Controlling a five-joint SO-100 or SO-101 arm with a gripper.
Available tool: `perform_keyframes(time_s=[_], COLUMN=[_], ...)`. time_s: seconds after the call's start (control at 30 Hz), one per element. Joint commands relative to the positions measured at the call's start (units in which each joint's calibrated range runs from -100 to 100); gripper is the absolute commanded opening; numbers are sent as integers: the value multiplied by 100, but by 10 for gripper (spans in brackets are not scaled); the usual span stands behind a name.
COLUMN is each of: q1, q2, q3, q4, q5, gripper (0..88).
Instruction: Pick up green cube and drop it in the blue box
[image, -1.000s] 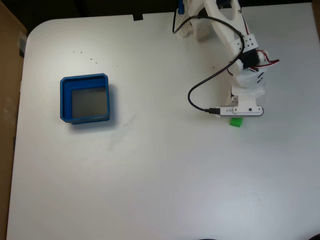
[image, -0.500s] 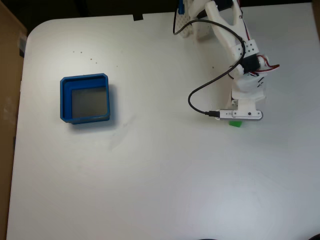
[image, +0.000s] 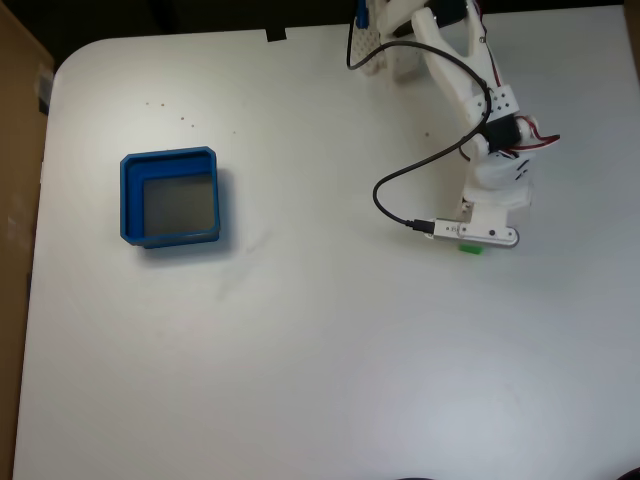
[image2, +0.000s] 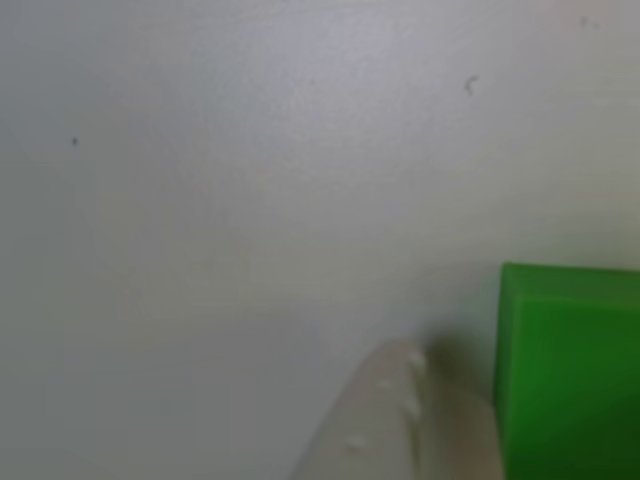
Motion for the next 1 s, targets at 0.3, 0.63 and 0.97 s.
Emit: perform_keyframes(time_s=[0.3,0.63,0.97], q1=[34,42,63], q2=[161,203,169], q3=[-385,-394,-394], q4=[-1,-1,-1], q5=[0,0,0], gripper=[273,273,273])
